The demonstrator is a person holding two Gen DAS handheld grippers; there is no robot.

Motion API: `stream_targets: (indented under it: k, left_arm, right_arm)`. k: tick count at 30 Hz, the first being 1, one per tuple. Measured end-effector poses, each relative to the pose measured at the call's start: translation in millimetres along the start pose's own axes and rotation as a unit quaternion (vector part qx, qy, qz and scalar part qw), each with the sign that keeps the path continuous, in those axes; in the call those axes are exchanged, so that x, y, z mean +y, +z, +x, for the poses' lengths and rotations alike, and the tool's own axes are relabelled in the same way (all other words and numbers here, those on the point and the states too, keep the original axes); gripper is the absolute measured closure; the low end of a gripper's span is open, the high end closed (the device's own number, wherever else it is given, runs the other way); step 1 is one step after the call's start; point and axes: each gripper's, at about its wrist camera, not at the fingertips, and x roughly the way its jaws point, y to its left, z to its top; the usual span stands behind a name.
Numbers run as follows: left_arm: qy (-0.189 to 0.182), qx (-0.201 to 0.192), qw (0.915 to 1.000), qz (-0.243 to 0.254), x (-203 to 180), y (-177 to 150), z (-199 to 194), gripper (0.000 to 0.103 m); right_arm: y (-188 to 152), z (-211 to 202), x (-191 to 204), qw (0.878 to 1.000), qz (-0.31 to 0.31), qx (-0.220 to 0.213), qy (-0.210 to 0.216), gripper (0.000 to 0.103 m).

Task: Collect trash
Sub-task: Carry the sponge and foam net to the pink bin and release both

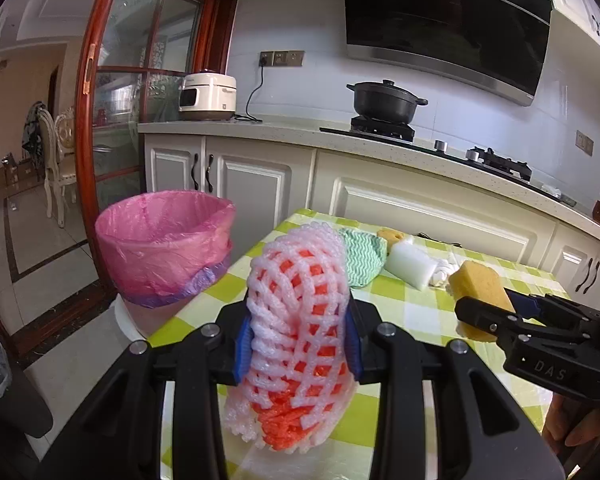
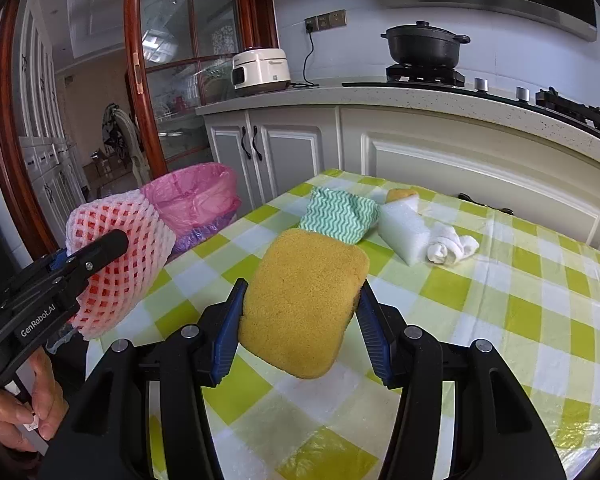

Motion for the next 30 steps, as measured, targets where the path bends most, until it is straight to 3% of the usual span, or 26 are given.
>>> stream_targets:
  k: [13, 30]
  left_arm:
    - [0.013, 0.011, 0.9999, -0.002, 8.3, 0.4, 16.8, 0.068]
    - [0.081, -0.010, 0.9959, -0.040, 77.6, 50.9, 52.4, 0.067]
  right_arm:
    - [7.3, 26.0, 9.6, 0.999, -0.009, 0.006, 0.035, 0.052]
    - [82.9, 112.7, 57.4, 0.993, -0.058, -0.002, 0.106, 0.052]
